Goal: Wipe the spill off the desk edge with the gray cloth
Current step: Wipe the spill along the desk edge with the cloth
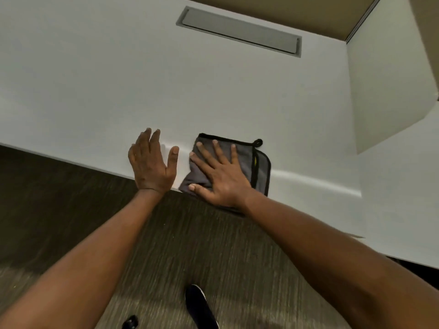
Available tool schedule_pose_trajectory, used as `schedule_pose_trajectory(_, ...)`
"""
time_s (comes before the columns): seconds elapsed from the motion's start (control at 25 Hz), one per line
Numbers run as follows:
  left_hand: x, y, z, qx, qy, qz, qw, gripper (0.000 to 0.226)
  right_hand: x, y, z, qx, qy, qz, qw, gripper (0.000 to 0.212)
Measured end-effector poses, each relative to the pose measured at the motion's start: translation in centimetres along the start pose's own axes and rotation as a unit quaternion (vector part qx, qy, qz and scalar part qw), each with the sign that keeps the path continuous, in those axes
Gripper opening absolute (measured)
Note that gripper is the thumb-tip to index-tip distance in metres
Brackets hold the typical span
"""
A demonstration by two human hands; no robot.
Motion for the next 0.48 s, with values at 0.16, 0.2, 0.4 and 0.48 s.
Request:
schedule_pose_trajectory(0.16, -0.1, 0.0, -0.3, -0.026, -0.019, 0.008, 0.999, 0.075, 6.4, 9.4, 1.4, -0.007, 0.005, -0.159, 0.987, 0.084)
schedule_pose_trajectory(0.2, -0.1, -0.1, -0.3, -0.030, -0.021, 0.006, 0.999, 0.075, 8.2, 11.6, 1.6, -0.015, 0.005, -0.218, 0.976, 0.084)
schedule_pose_trajectory(0.4, -0.1, 0.0, -0.4, -0.039, -0.028, -0.002, 0.999, 0.073, 17.9, 16.7, 2.0, -0.057, 0.011, -0.467, 0.882, 0.092)
schedule_pose_trajectory(0.48, -0.1, 0.1, -0.4, -0.039, -0.028, -0.001, 0.999, 0.072, 20.6, 16.4, 1.9, -0.076, 0.016, -0.539, 0.838, 0.095)
Point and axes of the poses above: each hand's wrist, its own x-axis away from the middle knuckle, its own z-axis out of the back of the hand, y = z × x, the point moved 4 cm from there along -x, towards the middle knuckle, and after that the axes turned 6 degrees about z, right-handed, at the moved point
